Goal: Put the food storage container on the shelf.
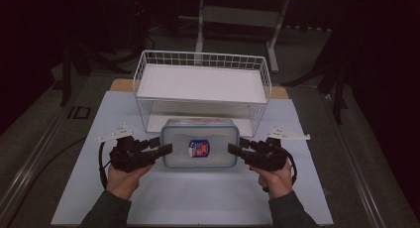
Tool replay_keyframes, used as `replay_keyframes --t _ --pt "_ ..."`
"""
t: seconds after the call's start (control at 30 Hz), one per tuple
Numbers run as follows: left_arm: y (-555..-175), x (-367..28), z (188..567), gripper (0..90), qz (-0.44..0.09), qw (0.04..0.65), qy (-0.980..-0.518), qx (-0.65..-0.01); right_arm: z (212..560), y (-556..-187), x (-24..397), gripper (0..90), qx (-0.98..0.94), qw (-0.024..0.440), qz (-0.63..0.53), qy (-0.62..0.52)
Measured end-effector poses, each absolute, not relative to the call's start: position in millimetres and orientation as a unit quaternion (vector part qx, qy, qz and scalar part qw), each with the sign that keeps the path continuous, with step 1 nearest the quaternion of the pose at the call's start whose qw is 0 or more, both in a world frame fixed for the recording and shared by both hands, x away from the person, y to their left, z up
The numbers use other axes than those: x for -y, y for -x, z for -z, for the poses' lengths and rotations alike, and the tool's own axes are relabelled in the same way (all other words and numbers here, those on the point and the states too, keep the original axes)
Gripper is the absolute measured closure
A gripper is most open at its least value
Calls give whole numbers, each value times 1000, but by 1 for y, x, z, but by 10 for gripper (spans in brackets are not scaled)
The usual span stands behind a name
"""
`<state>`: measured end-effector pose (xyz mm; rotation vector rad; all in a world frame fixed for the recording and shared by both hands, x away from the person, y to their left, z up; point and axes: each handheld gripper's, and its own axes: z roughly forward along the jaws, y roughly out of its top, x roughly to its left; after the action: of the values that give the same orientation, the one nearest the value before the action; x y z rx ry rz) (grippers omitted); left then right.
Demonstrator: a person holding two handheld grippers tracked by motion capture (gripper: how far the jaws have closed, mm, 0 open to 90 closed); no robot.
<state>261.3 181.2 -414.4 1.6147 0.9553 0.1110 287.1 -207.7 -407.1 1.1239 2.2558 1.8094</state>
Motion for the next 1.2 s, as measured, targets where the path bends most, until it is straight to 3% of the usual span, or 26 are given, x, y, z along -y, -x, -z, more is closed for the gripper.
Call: replay_keyframes --t 1.2 --pt "-296 -190 354 486 -87 617 -681 -385 344 -323 199 515 -705 63 -626 -327"
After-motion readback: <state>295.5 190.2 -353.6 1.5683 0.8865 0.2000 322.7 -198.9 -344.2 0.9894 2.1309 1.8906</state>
